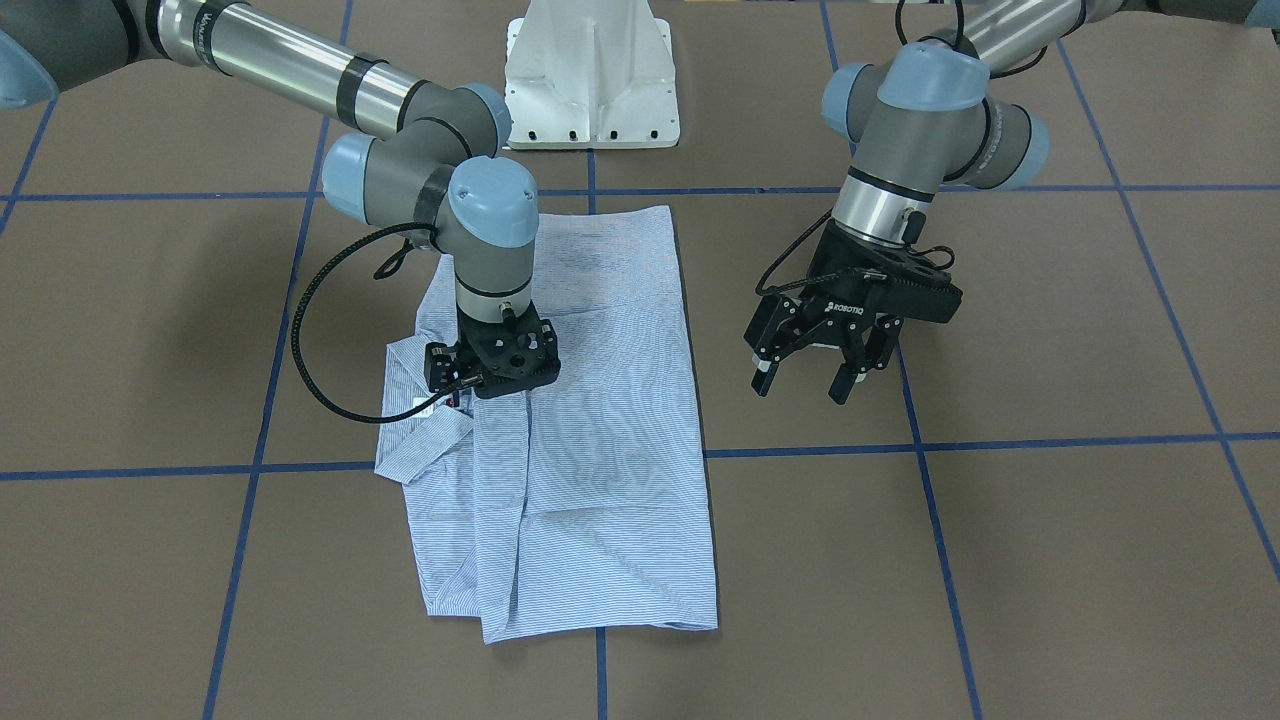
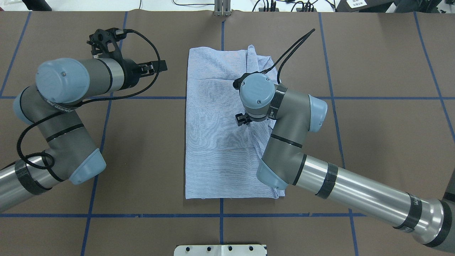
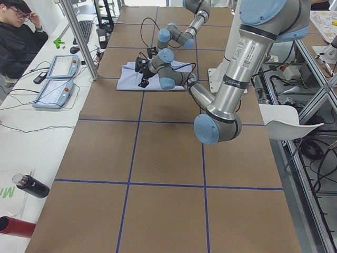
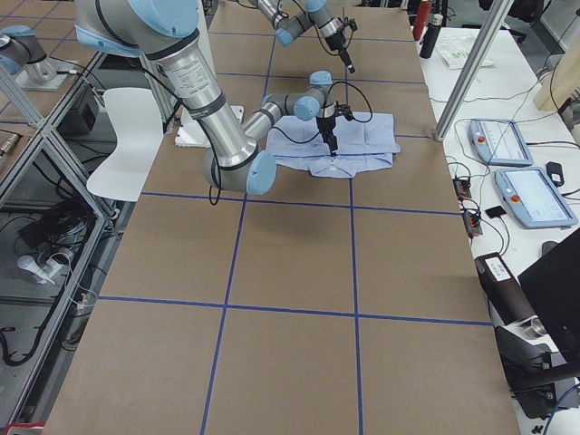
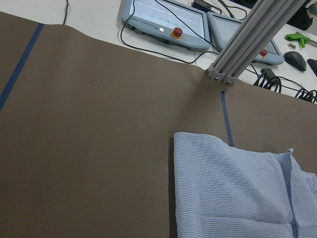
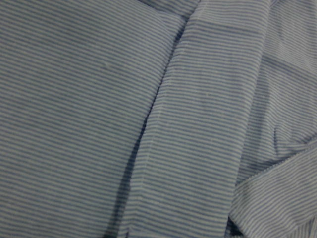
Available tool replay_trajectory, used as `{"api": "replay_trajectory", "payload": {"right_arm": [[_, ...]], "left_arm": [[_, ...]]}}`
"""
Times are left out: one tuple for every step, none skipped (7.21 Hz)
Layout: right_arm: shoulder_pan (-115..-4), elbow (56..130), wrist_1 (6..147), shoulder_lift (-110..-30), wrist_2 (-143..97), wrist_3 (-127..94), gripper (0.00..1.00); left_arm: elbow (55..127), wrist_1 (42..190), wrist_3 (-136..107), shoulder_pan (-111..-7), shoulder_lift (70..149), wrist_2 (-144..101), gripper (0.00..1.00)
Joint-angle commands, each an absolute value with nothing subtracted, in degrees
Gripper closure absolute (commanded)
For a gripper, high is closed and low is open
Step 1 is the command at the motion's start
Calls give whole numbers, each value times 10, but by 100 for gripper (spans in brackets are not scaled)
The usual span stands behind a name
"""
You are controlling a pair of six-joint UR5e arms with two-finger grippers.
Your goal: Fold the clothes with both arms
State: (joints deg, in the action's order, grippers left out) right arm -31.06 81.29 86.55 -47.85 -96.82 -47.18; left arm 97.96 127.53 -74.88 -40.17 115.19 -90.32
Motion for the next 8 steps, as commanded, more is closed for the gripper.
{"api": "replay_trajectory", "payload": {"right_arm": [[-311,817,863,-483,-970,-471,0],[-313,818,864,-485,-971,-468,0],[-316,831,866,-491,-973,-468,0],[-317,851,867,-508,-974,-467,0],[-317,871,870,-518,-975,-467,0],[-319,875,878,-522,-975,-467,0],[-322,877,881,-524,-975,-467,0],[-324,881,881,-533,-975,-467,0]], "left_arm": [[980,1276,-750,-402,1152,-904,0],[980,1276,-750,-402,1152,-904,0],[980,1275,-752,-401,1153,-904,0],[980,1276,-762,-396,1153,-904,0],[980,1276,-763,-390,1155,-902,0],[980,1276,-763,-389,1156,-902,0],[980,1276,-764,-389,1157,-902,0],[980,1276,-765,-389,1157,-901,0]]}}
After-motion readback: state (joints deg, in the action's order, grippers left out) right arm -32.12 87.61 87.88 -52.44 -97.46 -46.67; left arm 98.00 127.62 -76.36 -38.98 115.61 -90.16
